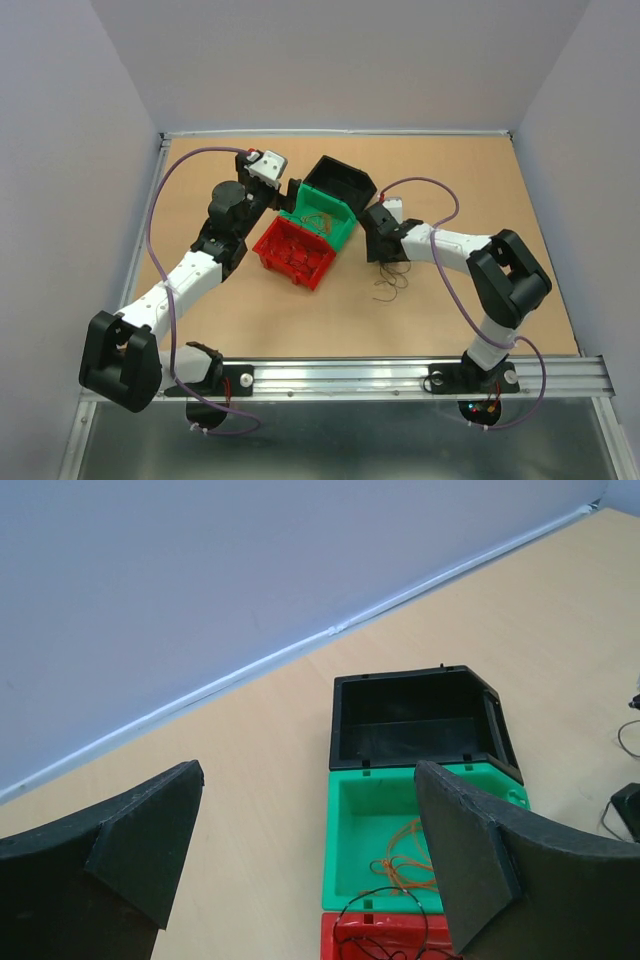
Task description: Untangle the cables
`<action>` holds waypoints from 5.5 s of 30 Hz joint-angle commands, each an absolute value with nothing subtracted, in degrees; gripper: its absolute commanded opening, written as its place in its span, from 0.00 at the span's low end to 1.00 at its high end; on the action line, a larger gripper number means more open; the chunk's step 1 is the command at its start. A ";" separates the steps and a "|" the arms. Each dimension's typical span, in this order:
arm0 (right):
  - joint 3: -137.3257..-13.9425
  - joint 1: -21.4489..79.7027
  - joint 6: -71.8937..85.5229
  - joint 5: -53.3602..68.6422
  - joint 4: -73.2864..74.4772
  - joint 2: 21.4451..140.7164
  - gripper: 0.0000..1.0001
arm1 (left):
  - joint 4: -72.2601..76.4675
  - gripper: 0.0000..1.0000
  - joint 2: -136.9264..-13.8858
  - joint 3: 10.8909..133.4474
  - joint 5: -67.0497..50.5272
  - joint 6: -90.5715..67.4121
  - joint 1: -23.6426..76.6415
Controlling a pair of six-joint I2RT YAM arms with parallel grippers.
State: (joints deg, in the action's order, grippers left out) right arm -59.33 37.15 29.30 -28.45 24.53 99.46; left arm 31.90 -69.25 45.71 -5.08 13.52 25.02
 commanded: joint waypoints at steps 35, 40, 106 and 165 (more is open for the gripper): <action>-85.04 36.48 16.26 -21.62 11.43 81.55 0.01 | 34.81 0.99 -69.79 45.97 -4.04 14.15 24.96; -94.29 35.16 15.56 -20.92 11.34 86.21 0.00 | 34.98 0.99 -69.70 45.79 -3.43 14.15 24.87; -109.78 24.78 6.24 11.52 20.39 132.64 0.09 | 37.09 0.99 -71.80 46.05 2.64 14.24 23.82; -67.06 22.41 30.06 -10.72 -16.43 109.86 0.39 | 36.83 0.99 -73.30 46.49 0.79 15.20 23.82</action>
